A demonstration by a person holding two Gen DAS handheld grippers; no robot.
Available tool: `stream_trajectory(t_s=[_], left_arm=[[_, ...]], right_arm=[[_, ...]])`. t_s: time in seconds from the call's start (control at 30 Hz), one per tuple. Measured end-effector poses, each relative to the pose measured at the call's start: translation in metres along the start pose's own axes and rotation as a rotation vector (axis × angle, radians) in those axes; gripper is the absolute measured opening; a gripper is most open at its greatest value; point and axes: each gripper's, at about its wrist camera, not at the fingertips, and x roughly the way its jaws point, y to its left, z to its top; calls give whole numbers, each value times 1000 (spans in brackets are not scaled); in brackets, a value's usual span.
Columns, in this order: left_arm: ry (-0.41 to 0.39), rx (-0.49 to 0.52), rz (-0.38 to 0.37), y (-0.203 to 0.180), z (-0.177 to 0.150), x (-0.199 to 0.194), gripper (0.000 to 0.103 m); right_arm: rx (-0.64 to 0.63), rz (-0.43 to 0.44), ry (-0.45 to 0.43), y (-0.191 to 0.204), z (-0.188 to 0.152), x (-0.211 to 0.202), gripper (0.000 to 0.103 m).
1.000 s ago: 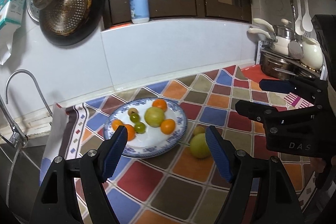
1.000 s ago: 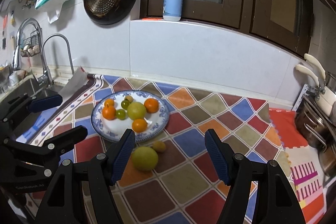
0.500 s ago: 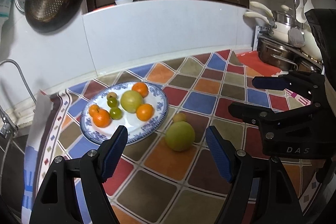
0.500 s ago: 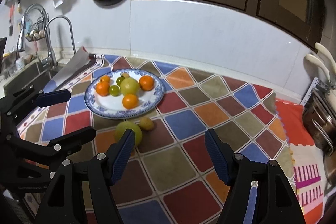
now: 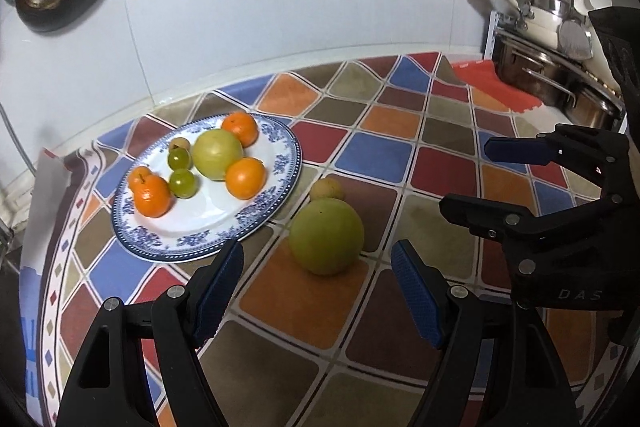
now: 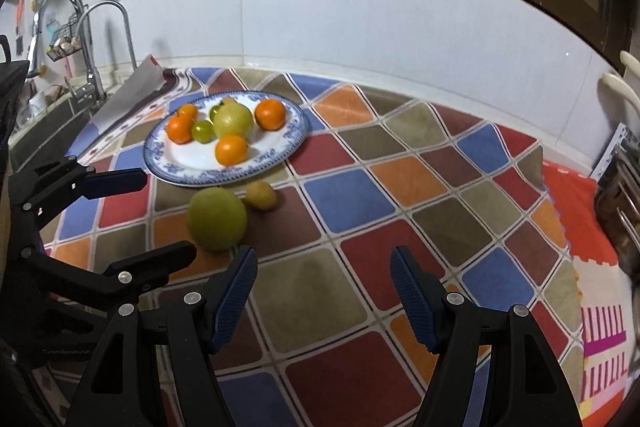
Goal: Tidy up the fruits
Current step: 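Move both open tools toward the pomelo and yellow fruit on the cloth, then grasp the green pomelo with the left tool while the right tool grasps the small yellow fruit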
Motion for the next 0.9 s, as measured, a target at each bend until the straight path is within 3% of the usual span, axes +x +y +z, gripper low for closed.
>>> stream_trajectory(t_s=[0.2,0.73,0.9], left_arm=[[31,15,-5,-2,4,21,75],[91,-4,-64,3,12,45,49],[93,-13,-70,5,12,44,49]], right_arm=[[22,-16,35,-10,-5,13,69],[50,-27,88,-19,-9,35,69],[43,-16,89,-18,-7,37,69]])
